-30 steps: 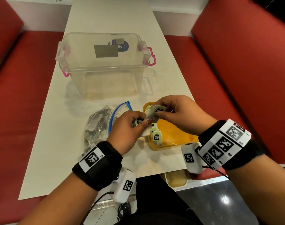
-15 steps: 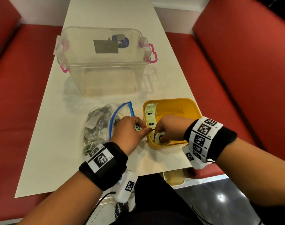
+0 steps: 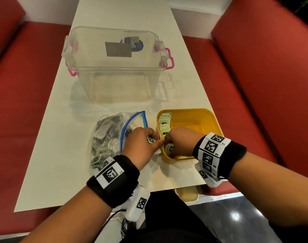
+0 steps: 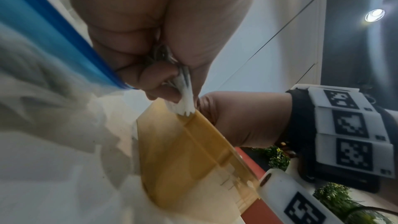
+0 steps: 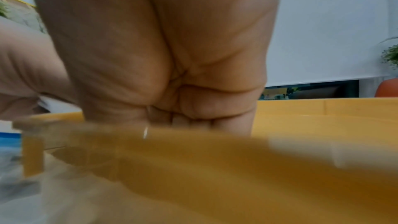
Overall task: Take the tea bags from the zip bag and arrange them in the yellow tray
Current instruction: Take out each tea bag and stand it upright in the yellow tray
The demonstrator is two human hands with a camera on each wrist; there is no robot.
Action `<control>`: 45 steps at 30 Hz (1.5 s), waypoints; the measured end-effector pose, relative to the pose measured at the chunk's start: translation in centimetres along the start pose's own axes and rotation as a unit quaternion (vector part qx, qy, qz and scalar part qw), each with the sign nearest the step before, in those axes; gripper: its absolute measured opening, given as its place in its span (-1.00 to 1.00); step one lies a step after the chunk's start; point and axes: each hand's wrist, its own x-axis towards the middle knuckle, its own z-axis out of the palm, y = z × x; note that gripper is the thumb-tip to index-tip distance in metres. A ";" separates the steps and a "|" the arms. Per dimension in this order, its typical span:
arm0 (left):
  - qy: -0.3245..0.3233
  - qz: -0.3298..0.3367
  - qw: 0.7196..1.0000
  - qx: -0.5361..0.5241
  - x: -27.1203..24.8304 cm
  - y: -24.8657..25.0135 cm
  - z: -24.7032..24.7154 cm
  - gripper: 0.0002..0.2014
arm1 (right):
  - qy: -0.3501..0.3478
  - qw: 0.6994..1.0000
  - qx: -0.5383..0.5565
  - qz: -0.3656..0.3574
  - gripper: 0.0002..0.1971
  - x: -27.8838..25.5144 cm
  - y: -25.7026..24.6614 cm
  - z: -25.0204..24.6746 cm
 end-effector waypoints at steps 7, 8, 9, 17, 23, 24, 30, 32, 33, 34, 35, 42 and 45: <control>-0.002 0.000 1.000 0.000 0.0 0.0 0.0 -0.83 | 0.061 0.991 0.077 0.085 -0.52 -0.8 1.2 -0.5; -0.001 0.001 1.000 0.000 0.0 0.1 0.0 -0.84 | 0.059 0.991 0.082 0.089 -0.54 -0.8 1.2 -0.5; 0.000 0.001 1.000 0.001 -0.1 0.1 0.0 -0.84 | 0.060 0.991 0.081 0.083 -0.57 -0.7 1.0 -0.5; -0.002 0.001 1.000 -0.002 -0.1 0.1 0.0 -0.84 | 0.069 0.990 0.102 0.070 -0.65 -0.8 0.6 -0.7; 0.015 0.019 0.999 -0.034 -0.1 -0.2 -0.6 -0.87 | 0.064 0.982 0.150 0.097 -0.68 -0.4 1.0 0.1; 0.018 0.021 0.998 -0.051 -0.1 -0.1 -0.8 -0.88 | 0.067 0.979 0.164 0.098 -0.68 -0.5 1.2 0.0; -0.006 -0.082 0.959 -0.270 -0.2 1.0 -2.1 -0.74 | 0.190 0.960 0.206 -0.005 -0.87 -3.4 0.7 -2.6; -0.012 -0.116 0.936 -0.331 -0.2 1.5 -2.4 -0.67 | 0.189 0.953 0.234 -0.039 -0.85 -4.4 -0.2 -3.2; -0.015 -0.123 0.927 -0.353 -0.2 1.6 -2.5 -0.65 | 0.181 0.947 0.261 -0.042 -0.87 -4.6 -0.6 -3.3; -0.019 -0.125 0.921 -0.368 -0.2 1.7 -2.7 -0.63 | 0.175 0.940 0.291 -0.039 -0.91 -4.7 -1.0 -3.2; -0.025 -0.122 0.918 -0.378 -0.3 1.9 -2.8 -0.62 | 0.177 0.931 0.319 -0.033 -0.93 -4.7 -1.3 -3.0; -0.051 -0.029 0.931 -0.359 -1.0 1.3 -3.1 -0.51 | 0.287 0.920 0.265 -0.011 -0.91 -3.7 -1.2 -2.2; -0.073 0.006 0.940 -0.334 -1.2 1.2 -3.2 -0.43 | 0.261 0.931 0.254 -0.020 -0.75 -3.6 -1.1 -2.4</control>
